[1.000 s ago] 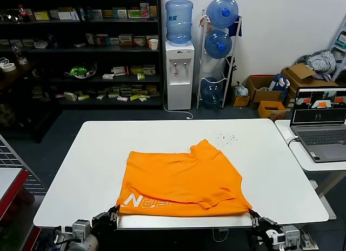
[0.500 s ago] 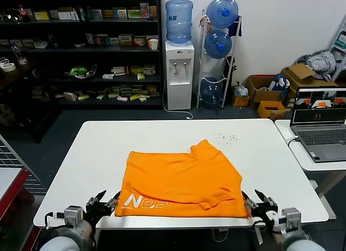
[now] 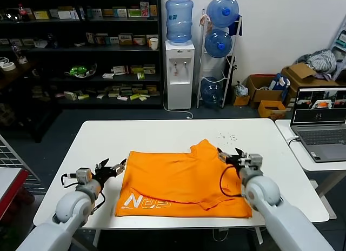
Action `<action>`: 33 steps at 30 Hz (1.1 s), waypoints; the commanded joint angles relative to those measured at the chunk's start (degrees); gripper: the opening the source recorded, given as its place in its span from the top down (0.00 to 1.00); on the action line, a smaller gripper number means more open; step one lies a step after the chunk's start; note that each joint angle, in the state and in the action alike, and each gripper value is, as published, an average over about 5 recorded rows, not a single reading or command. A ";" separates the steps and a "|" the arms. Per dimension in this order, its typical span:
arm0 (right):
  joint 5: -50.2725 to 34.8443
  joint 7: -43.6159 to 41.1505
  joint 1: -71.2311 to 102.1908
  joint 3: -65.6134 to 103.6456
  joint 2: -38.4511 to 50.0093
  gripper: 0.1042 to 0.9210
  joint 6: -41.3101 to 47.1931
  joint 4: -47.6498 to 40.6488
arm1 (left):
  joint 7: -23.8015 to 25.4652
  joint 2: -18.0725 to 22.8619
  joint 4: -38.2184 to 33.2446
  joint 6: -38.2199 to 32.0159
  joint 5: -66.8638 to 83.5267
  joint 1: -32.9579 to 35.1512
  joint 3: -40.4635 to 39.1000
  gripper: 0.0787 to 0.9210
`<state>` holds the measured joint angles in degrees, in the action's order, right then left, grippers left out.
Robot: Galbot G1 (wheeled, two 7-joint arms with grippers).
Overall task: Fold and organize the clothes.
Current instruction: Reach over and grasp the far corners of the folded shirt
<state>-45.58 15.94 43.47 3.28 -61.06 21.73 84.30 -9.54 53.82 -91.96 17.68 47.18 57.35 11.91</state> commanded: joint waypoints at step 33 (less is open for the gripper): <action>2.02 -2.75 -12.65 -7.85 -9.04 0.45 5.34 -21.16 | 2.47 6.31 18.53 3.88 -0.50 -16.50 -11.60 0.32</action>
<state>-43.06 13.43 31.48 -4.18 -69.65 25.97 64.07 -7.14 59.86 -74.41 21.33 46.99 41.67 1.43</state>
